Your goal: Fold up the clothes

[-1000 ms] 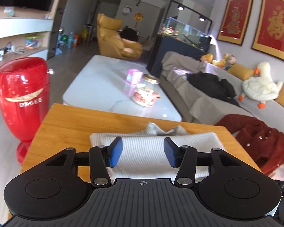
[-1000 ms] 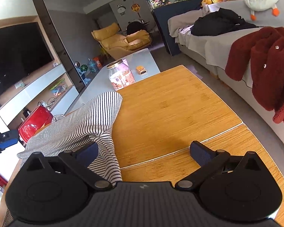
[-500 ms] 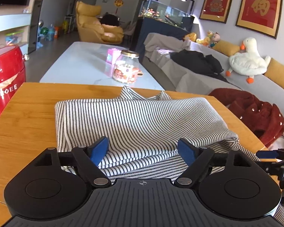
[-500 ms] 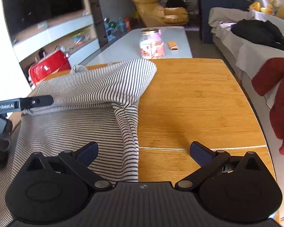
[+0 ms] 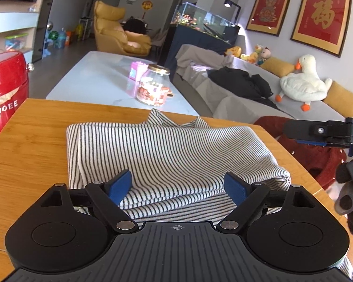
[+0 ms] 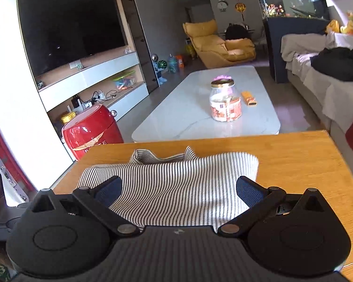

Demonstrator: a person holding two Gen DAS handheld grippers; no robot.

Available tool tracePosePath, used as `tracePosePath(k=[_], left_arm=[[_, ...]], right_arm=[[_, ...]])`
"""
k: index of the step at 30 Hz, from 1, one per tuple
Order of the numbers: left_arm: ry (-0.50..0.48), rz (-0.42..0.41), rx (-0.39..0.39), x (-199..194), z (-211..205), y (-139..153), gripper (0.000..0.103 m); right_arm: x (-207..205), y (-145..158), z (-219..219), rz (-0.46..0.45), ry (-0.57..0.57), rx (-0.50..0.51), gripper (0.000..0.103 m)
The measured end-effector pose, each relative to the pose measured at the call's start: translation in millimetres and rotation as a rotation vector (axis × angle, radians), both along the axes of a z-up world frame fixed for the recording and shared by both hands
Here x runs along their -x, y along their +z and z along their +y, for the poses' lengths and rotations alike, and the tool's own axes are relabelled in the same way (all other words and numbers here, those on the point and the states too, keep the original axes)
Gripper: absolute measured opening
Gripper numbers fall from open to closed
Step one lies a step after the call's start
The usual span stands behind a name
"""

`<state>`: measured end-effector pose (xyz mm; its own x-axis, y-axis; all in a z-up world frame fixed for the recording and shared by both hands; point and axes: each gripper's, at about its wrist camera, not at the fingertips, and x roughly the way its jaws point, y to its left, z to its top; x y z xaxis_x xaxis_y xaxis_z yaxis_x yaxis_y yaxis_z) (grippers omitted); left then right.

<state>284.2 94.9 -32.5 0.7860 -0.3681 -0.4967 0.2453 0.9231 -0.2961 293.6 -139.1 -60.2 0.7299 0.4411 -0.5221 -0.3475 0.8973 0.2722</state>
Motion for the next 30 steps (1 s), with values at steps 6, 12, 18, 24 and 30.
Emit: tracePosePath(k=[6, 12, 18, 24, 30], left_arm=[[-0.026, 0.000, 0.014, 0, -1, 0, 0.097], [-0.053, 0.018, 0.036, 12, -7, -1, 0.103], [-0.057, 0.014, 0.039, 22, -12, 0, 0.103], [-0.055, 0.013, 0.059, 24, -9, -2, 0.103], [-0.050, 0.008, 0.069, 25, -9, -2, 0.103]], right_arm=[[-4, -41, 6, 0.023, -0.006, 0.116, 0.103], [9, -46, -23, 0.104, -0.006, 0.147, 0.103], [21, -49, -16, 0.109, 0.008, 0.244, 0.103], [12, -17, -15, 0.020, 0.013, 0.252, 0.103], [-21, 18, 0, -0.061, 0.020, 0.241, 0.055]])
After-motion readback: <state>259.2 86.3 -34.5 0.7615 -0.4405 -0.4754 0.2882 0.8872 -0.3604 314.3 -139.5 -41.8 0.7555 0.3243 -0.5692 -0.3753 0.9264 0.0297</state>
